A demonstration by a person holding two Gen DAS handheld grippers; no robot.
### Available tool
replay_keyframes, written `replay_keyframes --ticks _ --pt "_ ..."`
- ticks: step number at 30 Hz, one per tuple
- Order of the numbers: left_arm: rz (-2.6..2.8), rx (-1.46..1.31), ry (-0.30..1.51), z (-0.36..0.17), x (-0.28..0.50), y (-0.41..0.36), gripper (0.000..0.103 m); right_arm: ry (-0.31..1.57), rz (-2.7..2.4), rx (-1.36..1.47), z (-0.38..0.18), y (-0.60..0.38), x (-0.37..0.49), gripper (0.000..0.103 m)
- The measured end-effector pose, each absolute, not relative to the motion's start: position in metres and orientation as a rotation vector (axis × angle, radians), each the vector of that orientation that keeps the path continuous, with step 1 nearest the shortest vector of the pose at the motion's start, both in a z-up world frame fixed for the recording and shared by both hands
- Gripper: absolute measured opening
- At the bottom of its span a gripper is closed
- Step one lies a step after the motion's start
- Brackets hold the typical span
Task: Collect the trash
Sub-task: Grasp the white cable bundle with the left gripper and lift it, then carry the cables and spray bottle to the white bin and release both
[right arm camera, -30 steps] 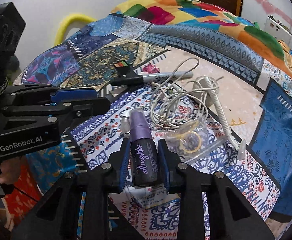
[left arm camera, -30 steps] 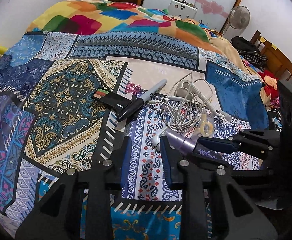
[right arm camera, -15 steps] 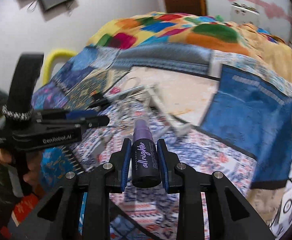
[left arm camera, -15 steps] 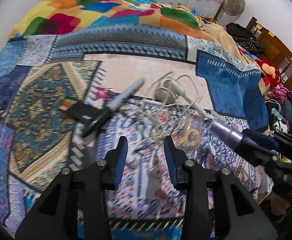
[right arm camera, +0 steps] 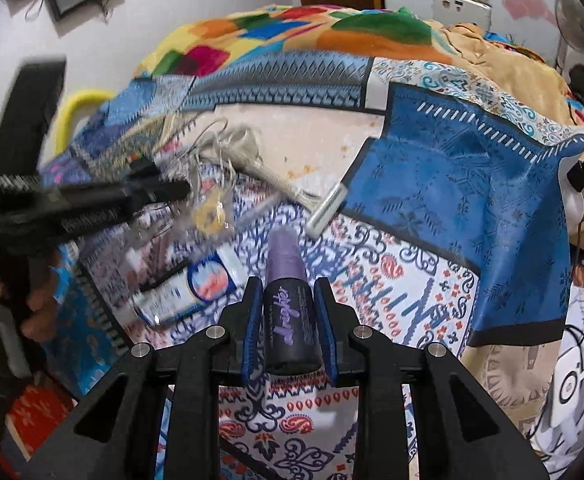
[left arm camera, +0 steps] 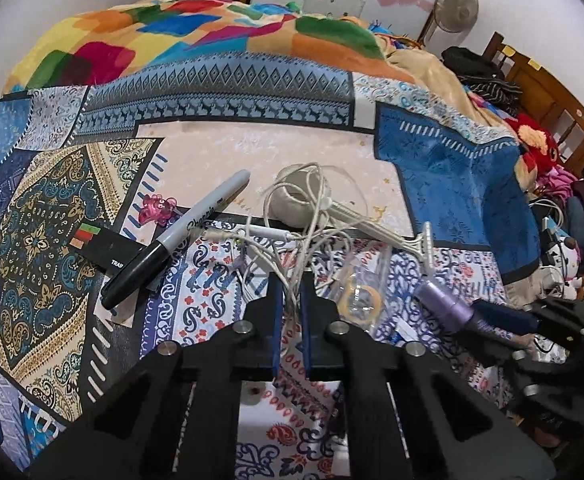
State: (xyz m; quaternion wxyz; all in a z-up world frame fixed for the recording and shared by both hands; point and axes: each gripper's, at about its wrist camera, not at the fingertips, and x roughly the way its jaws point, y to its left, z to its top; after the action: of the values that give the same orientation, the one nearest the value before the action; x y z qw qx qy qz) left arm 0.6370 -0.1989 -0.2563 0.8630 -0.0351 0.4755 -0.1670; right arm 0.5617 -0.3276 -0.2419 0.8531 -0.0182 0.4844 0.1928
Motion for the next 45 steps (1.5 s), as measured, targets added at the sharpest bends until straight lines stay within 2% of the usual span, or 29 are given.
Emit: replay_keyframes --ticks 6,13,17,30,40,45 --pt "-0.344 -0.104 0.963 -0.236 0.627 -0.189 0.002 1.070 0.438 -0.028 -0.251 -0.323 0.568 0.024" --pt "-0.338 -0.091 0.917 -0.210 0.618 -0.183 0.002 1.041 0.402 -0.143 -0.251 -0.308 0.562 0.024" --pt "-0.340 -0.084 0.899 -0.194 0.608 -0.183 0.002 1.048 0.376 -0.102 -0.244 -0.311 0.561 0.024" --pt "-0.304 -0.076 0.805 -0.111 0.537 -0.164 0.002 0.865 0.355 -0.021 -0.119 -0.319 0.510 0.024" --pt "-0.230 -0.103 0.706 -0.033 0.437 -0.122 0.002 0.743 0.421 -0.017 -0.039 -0.286 0.439 0.024" --pt "-0.171 -0.088 0.684 -0.016 0.383 -0.098 0.002 0.695 0.486 -0.031 -0.014 -0.260 0.397 0.024"
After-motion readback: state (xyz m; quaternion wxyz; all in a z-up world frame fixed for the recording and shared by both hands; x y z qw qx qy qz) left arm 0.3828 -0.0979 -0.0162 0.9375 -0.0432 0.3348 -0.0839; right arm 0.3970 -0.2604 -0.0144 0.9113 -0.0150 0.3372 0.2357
